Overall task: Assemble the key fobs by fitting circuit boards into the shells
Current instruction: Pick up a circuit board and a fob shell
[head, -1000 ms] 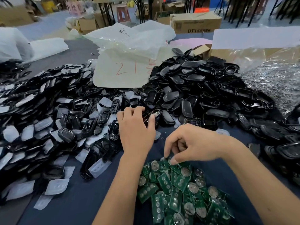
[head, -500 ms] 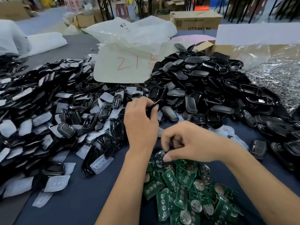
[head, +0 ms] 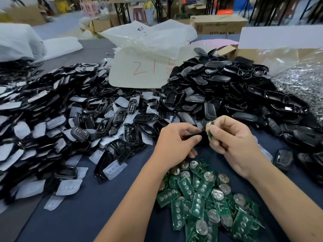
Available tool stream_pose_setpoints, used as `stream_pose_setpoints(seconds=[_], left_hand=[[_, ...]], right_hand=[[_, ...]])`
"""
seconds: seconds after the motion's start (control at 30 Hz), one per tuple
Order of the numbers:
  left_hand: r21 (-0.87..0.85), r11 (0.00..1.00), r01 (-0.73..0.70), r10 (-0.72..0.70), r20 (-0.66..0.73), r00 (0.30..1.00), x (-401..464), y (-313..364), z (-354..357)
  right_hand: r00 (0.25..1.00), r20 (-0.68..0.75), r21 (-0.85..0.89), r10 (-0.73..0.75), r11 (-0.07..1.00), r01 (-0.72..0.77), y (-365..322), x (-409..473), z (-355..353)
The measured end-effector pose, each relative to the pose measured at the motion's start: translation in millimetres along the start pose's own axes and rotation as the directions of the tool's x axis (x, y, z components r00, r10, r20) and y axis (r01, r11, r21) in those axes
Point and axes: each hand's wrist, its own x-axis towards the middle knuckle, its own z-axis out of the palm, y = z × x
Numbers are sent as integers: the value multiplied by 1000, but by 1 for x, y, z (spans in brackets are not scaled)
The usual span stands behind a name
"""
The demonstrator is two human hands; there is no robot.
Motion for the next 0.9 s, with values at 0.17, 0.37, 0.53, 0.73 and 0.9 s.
stream_pose_setpoints(seconds=[0.17, 0.37, 0.53, 0.73, 0.9], left_hand=[[-284, 949, 136, -133, 31, 991, 2, 5, 0], [-399, 902, 163, -167, 26, 986, 4, 3, -1], [-384, 911, 152, -168, -7, 986, 4, 0, 1], [-389, 906, 165, -189, -25, 982, 4, 3, 1], [-396, 904, 163, -192, -35, 981, 4, 4, 1]], right_hand=[[977, -193, -83, -86, 994, 71, 6, 3, -1], [953, -266, -198, -143, 976, 91, 11, 1, 5], [949, -265, -277, -172, 956, 96, 10, 0, 8], [956, -231, -293, -179, 950, 107, 11, -1, 9], [966, -200, -295, -166, 950, 102, 11, -1, 7]])
